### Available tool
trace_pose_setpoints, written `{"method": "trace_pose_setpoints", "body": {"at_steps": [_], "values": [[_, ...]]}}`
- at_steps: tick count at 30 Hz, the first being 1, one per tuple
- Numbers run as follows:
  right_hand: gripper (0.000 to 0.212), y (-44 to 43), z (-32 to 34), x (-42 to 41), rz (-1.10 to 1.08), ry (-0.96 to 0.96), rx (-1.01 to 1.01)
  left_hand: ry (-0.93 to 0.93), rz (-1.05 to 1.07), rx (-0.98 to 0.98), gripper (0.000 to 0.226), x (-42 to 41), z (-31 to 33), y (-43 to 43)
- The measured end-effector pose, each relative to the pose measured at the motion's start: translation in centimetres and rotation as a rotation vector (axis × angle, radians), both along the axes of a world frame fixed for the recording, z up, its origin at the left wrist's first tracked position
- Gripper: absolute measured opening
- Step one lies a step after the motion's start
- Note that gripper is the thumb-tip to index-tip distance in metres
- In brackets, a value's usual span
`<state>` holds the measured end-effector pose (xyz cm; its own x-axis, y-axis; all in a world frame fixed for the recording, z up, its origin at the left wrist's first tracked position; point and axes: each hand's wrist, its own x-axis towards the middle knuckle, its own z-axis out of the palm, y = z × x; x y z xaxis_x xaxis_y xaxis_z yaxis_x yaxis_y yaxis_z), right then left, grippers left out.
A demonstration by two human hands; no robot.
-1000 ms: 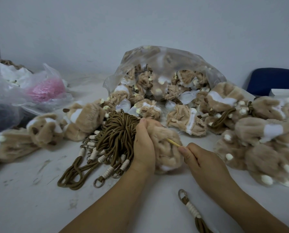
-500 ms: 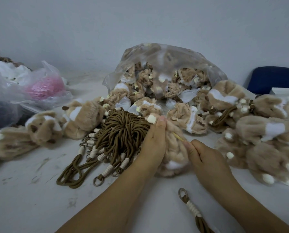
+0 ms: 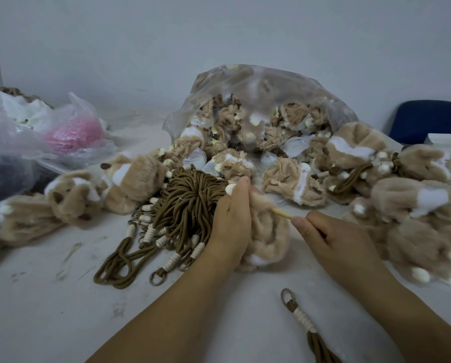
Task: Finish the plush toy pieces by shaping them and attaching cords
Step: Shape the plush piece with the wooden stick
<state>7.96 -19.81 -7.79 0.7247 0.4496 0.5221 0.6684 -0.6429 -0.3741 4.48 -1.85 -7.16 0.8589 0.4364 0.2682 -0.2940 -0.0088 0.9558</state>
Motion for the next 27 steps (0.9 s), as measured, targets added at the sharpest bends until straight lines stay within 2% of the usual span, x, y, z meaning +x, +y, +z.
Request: {"method": "trace_pose_setpoints", "body": {"at_steps": [5,8,14,20,24,27], "values": [[0.050,0.3,0.1,-0.1,-0.006,-0.020,-0.017,0.068,-0.060,0.047,0.036,-0.3,0.3,-0.4],[0.055,0.6,-0.2,-0.4,-0.020,-0.033,-0.002,0.081,-0.118,0.076,0.031,-0.2,0.2,-0.7],[0.054,1.3,-0.8,-0.5,-0.036,0.010,0.048,0.097,-0.098,0.123,0.039,0.4,-0.1,-0.8],[0.062,1.1,-1.1,0.2,-0.091,0.137,0.188,0.078,-0.124,0.216,0.025,0.5,-0.9,-0.8],[0.049,0.6,-0.9,0.7,-0.140,0.156,0.248,0.114,-0.073,0.360,0.041,0.7,-0.9,-0.8],[0.053,0.5,-0.9,0.9,-0.146,0.190,0.242,0.081,-0.036,0.371,0.031,0.6,-0.7,-0.4]]}}
